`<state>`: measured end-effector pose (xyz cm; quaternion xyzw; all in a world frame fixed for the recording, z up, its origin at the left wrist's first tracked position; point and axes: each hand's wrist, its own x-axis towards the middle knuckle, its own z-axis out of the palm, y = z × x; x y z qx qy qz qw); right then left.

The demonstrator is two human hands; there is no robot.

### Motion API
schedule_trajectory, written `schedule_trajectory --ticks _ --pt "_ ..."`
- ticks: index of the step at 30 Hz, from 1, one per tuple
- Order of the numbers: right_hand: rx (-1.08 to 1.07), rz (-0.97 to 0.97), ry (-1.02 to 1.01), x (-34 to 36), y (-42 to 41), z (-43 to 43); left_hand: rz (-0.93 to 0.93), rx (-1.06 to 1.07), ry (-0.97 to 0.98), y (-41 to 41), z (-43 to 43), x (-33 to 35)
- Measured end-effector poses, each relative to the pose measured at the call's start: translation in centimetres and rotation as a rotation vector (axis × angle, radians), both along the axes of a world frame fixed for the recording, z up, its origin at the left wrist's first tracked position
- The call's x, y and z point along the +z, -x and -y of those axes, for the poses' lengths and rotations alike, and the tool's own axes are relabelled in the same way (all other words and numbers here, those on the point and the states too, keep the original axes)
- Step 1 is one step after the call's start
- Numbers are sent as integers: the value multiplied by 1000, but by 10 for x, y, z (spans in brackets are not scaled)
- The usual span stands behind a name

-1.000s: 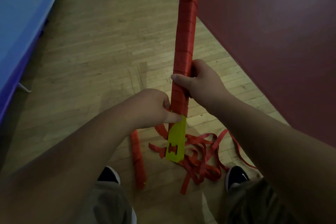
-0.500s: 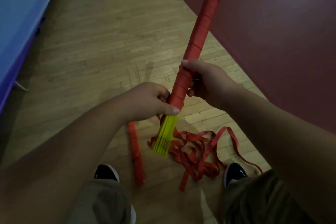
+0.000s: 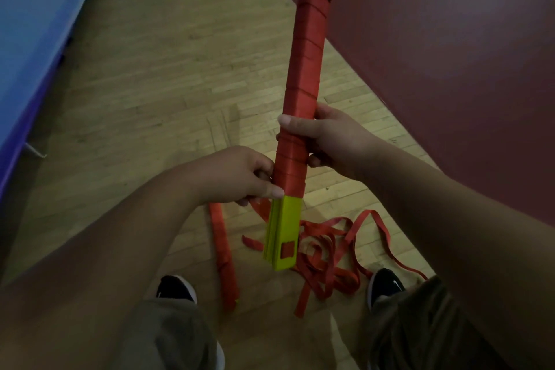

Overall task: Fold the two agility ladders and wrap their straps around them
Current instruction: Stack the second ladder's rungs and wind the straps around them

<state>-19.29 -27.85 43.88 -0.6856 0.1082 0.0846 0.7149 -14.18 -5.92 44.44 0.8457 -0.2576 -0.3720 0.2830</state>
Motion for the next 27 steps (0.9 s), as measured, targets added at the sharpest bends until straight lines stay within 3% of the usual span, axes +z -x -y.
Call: schedule_trajectory --ticks 14,22,25,27 --pt "-303 -46 3 -12 -11 1 94 106 -122 7 9 9" --pt "-301 -98 -94 -14 -17 -1 485 129 -352 19 33 -2" --pt "-284 -110 -170 -11 -18 3 454 189 -304 14 31 -1" --pt "-276 -76 -112 -9 -16 7 370 214 -244 12 27 3"
